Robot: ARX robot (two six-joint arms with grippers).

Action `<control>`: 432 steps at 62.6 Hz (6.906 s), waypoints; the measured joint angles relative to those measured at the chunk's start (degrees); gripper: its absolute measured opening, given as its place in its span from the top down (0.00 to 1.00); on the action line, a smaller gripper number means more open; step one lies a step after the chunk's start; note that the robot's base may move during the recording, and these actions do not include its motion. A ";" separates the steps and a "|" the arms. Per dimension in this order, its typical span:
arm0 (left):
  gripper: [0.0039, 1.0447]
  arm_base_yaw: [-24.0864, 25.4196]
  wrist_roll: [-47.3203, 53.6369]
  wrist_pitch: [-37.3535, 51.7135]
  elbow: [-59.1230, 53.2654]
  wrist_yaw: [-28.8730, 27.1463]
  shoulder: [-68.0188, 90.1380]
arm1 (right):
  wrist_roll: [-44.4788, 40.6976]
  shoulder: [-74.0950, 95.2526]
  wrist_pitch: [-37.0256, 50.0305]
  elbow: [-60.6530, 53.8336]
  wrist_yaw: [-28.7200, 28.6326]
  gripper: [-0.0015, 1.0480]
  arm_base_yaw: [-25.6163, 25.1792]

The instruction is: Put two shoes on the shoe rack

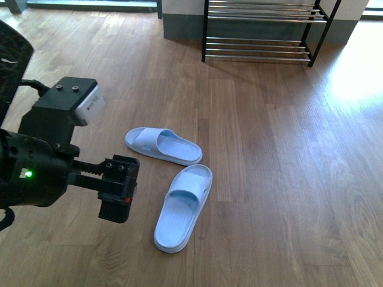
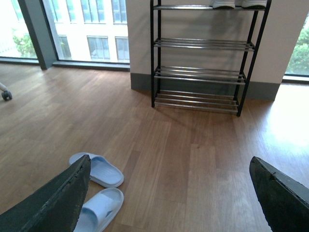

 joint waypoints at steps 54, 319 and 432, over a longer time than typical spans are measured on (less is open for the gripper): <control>0.09 -2.21 15.45 -0.15 30.08 -10.16 41.97 | 0.00 0.00 0.00 0.00 -0.02 0.09 0.00; 0.98 27.67 12.46 -11.85 -34.42 -20.39 -97.63 | 0.02 -0.02 0.00 0.00 0.11 0.09 0.00; 0.98 27.74 12.61 -11.82 -34.53 -20.41 -97.70 | -12.13 95.60 53.90 13.29 9.42 0.09 -2.03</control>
